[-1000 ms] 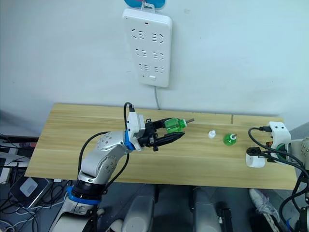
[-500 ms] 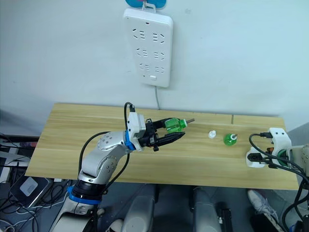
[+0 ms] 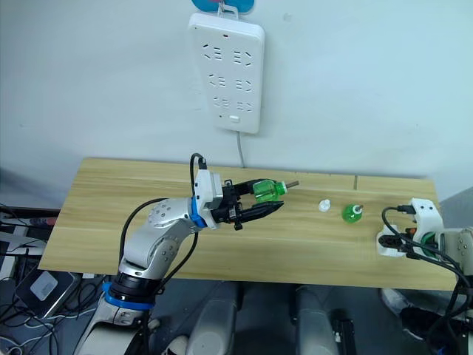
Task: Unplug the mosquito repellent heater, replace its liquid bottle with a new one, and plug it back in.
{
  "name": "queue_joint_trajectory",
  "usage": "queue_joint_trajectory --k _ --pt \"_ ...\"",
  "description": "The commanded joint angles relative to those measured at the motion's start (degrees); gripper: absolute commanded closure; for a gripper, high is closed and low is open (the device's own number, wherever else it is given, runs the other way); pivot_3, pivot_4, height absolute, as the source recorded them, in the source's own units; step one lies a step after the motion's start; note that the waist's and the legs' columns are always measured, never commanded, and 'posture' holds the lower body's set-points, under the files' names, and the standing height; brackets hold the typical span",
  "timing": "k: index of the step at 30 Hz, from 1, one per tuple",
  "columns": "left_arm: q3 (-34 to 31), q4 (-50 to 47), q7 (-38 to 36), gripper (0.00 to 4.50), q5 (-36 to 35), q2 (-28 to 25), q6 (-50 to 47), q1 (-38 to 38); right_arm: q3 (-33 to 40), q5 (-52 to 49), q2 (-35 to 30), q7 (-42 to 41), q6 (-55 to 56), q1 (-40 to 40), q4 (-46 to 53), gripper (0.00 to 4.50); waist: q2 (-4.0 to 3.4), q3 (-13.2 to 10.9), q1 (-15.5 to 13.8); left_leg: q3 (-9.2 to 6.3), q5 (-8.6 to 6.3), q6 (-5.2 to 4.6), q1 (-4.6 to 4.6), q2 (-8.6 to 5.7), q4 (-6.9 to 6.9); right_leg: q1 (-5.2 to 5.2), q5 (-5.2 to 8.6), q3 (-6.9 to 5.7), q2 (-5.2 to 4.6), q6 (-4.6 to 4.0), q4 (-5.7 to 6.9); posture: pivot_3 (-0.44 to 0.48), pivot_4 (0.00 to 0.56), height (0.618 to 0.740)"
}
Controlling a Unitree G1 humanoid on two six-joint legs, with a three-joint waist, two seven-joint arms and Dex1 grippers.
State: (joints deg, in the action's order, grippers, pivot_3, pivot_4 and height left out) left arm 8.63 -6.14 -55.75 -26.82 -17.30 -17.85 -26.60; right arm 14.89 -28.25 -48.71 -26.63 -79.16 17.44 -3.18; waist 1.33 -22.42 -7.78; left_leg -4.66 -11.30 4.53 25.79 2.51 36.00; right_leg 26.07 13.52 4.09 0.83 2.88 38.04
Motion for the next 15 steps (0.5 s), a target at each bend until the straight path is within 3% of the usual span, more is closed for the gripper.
queue_joint_trajectory --k 1,5,9,15 --pt "0.36 -1.02 -0.79 2.24 -0.24 0.13 0.86 -0.04 3.42 -0.46 -0.72 -0.90 -0.70 -0.69 0.19 2.31 0.00 0.00 0.00 0.00 0.00 0.00 0.00 0.00 0.02 0.00 0.00 0.00 0.00 0.00 0.01 0.292 0.389 0.740" --pt "0.19 -0.83 -1.25 2.24 -0.72 0.18 0.76 -0.28 6.29 -3.64 -1.21 -4.38 -3.66 -0.99 1.72 2.29 0.00 0.00 0.01 0.00 0.00 0.00 -0.01 0.00 0.04 0.00 -0.02 0.01 0.00 0.01 0.03 0.290 0.390 0.740" --pt "0.02 -0.59 -1.98 2.24 -0.93 0.04 0.70 -0.49 12.01 -14.48 0.43 -12.16 -12.16 -2.01 5.43 2.29 0.00 0.00 0.00 0.00 0.00 0.00 -0.01 0.00 0.04 0.00 -0.02 0.00 0.00 0.00 0.03 0.285 0.393 0.740" --pt "0.05 -0.33 -2.35 2.24 -0.97 0.09 0.36 -1.28 16.01 -20.17 10.05 -12.30 -12.65 -6.79 10.46 2.29 0.00 0.00 -0.07 -0.06 0.00 -0.01 -0.02 0.02 0.04 -0.06 -0.02 -0.04 0.02 0.00 0.02 0.293 0.396 0.740"
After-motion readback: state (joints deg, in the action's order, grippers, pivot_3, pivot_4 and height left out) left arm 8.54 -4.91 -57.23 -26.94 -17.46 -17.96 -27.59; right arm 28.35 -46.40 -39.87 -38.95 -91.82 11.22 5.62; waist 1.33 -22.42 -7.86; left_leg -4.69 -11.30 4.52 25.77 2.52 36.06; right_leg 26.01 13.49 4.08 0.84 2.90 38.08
